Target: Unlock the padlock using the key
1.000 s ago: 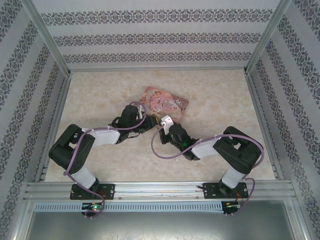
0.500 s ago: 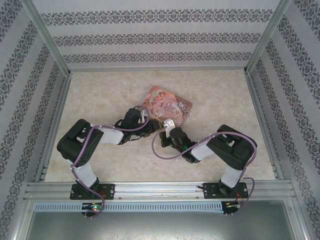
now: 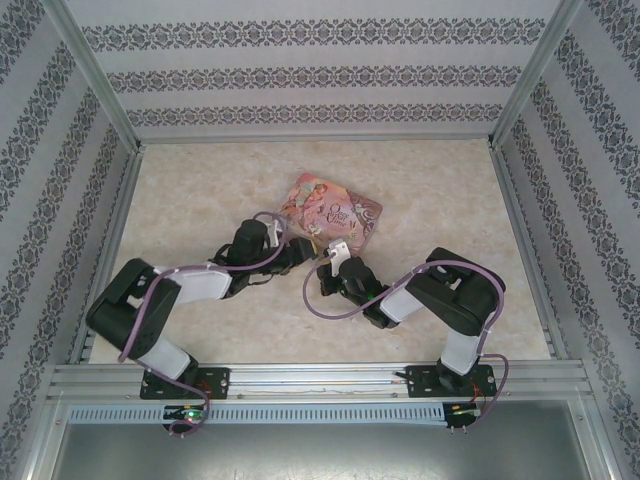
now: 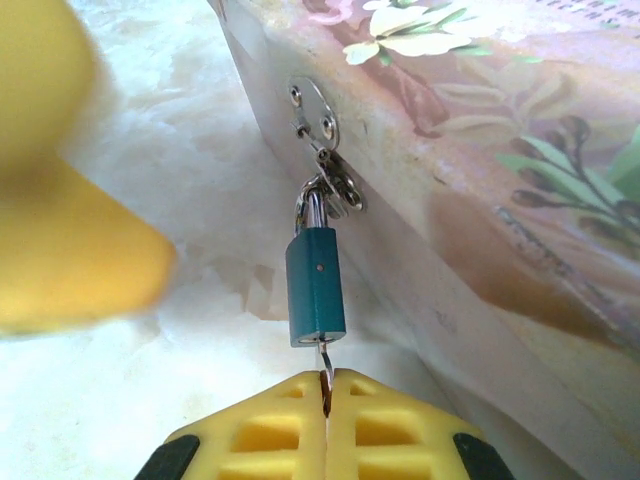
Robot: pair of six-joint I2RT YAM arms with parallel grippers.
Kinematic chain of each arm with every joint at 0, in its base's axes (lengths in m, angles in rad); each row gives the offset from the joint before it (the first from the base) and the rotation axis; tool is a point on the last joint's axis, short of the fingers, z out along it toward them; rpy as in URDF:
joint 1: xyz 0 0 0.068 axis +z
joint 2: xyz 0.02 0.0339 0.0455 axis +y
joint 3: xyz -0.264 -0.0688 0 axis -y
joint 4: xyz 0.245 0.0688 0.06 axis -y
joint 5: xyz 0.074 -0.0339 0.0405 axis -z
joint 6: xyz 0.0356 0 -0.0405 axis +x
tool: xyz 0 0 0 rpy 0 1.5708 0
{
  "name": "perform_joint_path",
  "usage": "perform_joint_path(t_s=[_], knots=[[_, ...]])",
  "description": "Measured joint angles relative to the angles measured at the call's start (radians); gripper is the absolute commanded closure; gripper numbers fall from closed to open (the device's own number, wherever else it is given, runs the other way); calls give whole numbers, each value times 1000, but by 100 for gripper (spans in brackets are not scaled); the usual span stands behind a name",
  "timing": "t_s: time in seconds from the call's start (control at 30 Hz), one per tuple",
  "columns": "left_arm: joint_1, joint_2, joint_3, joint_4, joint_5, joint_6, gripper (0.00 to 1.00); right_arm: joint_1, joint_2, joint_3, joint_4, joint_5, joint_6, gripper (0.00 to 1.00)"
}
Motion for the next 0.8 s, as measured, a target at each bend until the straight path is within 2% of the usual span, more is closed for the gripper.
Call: perform_joint_path(t_s=[0.2,0.43,0.6,0.8], knots=[[37,-228,-109,-13,-112,0,33,0,-22,-3,-18,-50,68,100],[58,-443,-258,-18,-256,-20,32,-3,-37,-5,-32,-140,223,100],[63,-504,-301,-18,-288,-49,33,-3,-38,-5,-31,-198,343,100],[63,-454,-324,15,-274,-94,36,-6,-41,-5,-28,-249,457,100]])
